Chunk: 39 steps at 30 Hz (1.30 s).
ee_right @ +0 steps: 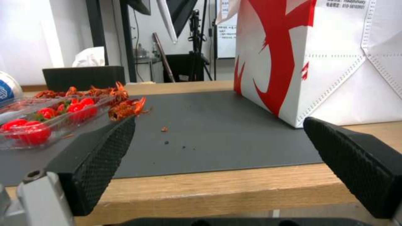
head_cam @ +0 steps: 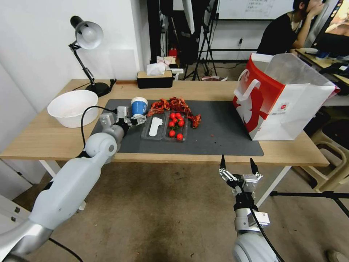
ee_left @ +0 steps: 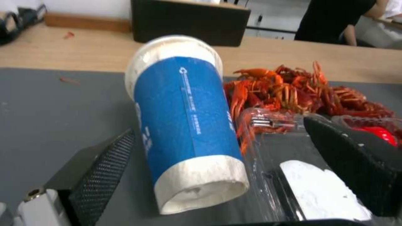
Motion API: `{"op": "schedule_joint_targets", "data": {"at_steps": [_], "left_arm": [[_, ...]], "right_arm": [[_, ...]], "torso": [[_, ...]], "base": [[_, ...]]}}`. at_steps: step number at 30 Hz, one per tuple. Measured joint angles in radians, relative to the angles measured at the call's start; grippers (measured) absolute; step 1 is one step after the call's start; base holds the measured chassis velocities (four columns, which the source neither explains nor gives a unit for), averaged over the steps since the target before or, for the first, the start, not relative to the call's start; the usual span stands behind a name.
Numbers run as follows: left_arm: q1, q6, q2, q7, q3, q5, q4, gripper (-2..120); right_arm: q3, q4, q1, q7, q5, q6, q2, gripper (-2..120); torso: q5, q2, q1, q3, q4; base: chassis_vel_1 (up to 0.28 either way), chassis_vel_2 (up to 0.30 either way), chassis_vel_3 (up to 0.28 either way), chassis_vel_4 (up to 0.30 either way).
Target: Pick up the trash from the table and place it into the takeout bag.
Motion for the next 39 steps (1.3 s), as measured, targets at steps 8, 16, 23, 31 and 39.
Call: {"op": "schedule_joint_targets", "data": {"at_steps": [8,16,23,31,39], "left_arm": [[-0.071,0.018,-0.032,-0.031,0.041,-0.018,0.074,99],[-0.105,0.064,-0.047,-0.08,0.06,0.002,0.118,77],[-0.116,0.087,-0.052,-0.108,0.069,0.022,0.13,52],[-0.115,0.067,-0.049,-0.101,0.074,0.039,0.131,24],[-0.135,-0.027,-0.037,-0.017,0.101,0.063,0.107,1]], "right_arm": [[0.001,-0.003,0.007,0.002,0.0,-0.003,-0.002,100],[0.003,-0.009,0.008,0.004,0.002,-0.003,-0.004,100],[0.003,-0.012,0.01,0.005,0.004,-0.003,-0.005,100],[0.003,-0.014,0.008,0.006,0.004,0.0,-0.005,100],[0.004,-0.012,0.007,0.006,0.004,0.001,-0.003,100]], "torso": [[0.0001,0.0,0.0,0.0,-0.0001],[0.0,0.0,0.0,0.0,0.0],[0.0001,0.0,0.0,0.0,0.0],[0.0001,0.0,0.0,0.0,0.0002],[0.0003,0.0,0.0,0.0,-0.0001]], "base": [[0.0,0.0,0.0,0.0],[0.0,0.0,0.0,0.0],[0.0,0.0,0.0,0.0],[0.0,0.0,0.0,0.0],[0.0,0.0,0.0,0.0]]}}
